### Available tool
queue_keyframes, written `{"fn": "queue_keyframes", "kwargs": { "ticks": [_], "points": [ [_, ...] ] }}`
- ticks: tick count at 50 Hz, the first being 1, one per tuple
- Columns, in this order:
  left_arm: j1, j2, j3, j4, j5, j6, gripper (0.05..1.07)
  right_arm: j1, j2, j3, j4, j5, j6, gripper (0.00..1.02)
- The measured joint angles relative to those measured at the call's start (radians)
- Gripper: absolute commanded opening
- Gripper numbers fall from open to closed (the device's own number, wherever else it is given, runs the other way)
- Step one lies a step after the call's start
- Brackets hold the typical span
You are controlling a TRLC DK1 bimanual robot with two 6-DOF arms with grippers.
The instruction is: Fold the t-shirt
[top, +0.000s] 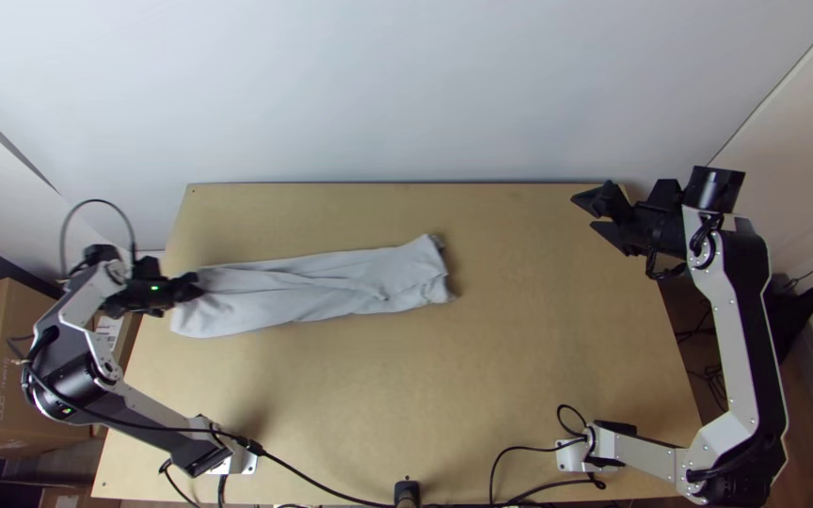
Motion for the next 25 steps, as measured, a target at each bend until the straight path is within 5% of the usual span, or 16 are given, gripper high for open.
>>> {"fn": "queue_keyframes", "kwargs": {
  "ticks": [12, 25],
  "points": [
    [0.055, -0.025, 0.182, -0.156, -0.236, 0.099, 0.08, 0.000, -0.022, -0.022, 0.004, 0.024, -0.030, 0.99],
    [-0.256, -0.229, 0.204, -0.180, -0.552, 0.122, 0.08, 0.013, -0.057, -0.052, 0.008, 0.030, -0.033, 0.99]
  ]
}}
